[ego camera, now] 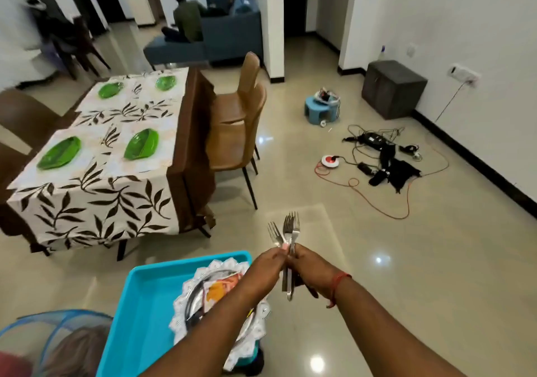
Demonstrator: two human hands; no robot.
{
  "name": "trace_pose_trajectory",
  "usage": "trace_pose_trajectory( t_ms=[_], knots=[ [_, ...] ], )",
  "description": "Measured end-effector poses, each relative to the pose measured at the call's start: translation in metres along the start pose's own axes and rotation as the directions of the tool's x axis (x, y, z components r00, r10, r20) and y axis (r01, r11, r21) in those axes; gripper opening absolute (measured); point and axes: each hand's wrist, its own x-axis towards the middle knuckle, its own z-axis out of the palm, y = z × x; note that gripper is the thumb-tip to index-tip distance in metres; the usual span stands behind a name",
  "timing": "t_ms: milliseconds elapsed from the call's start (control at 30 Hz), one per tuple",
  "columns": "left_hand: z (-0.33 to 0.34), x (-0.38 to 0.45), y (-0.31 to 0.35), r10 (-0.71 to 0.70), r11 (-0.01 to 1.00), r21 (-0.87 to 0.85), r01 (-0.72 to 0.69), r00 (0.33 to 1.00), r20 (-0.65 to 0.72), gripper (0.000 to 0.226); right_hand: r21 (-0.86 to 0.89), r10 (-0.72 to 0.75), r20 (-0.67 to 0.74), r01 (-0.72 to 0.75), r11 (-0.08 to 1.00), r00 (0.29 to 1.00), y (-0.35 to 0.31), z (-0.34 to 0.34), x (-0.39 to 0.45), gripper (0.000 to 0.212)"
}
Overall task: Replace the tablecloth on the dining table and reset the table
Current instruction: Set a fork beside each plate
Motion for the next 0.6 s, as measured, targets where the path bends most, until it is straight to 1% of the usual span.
trace_pose_trajectory(
  t_ms=[33,133,267,333,400,433,533,600],
  knots=[
    [0.013,0.009,0.012,-0.02,0.995,-0.103,0.017,1.0,-0.022,0.027,-0.015,-0.014,0.011,0.014,1.0,1.0,-0.008,-0.015,-0.004,0.023],
    [0.07,0.041,0.062,-0.02,0.969,-0.246,-0.003,0.996,-0.091,0.022,-0.078,-0.069,-0.036,0.066,0.995,0.997,-0.019,-0.087,-0.007,0.023],
    [0.132,0.08,0.116,-0.039,0.902,-0.432,-0.001,0.996,-0.084,0.025,-0.24,-0.06,-0.089,0.037,0.97,0.994,-0.025,-0.172,-0.006,0.023],
    [0.153,0.103,0.138,-0.064,0.863,-0.506,0.005,0.993,-0.1,0.026,-0.258,-0.038,-0.104,0.009,0.966,0.994,-0.029,-0.207,0.005,0.024],
    [0.16,0.127,0.154,-0.094,0.813,-0.583,0.006,0.988,-0.122,0.026,-0.245,-0.044,-0.124,0.013,0.97,0.991,-0.037,-0.228,0.021,0.024],
    [0.16,0.137,0.161,-0.111,0.792,-0.611,0.006,0.985,-0.135,0.027,-0.206,-0.051,-0.141,0.021,0.978,0.989,-0.039,-0.233,0.028,0.024],
    [0.148,0.178,0.173,-0.157,0.759,-0.651,0.008,0.973,-0.17,0.031,-0.066,-0.06,-0.176,0.049,0.997,0.983,-0.047,-0.245,0.066,0.024],
    [0.135,0.209,0.179,-0.183,0.742,-0.67,0.015,0.966,-0.181,0.03,-0.037,-0.042,-0.157,0.036,0.999,0.987,-0.058,-0.251,0.097,0.025]
  ],
)
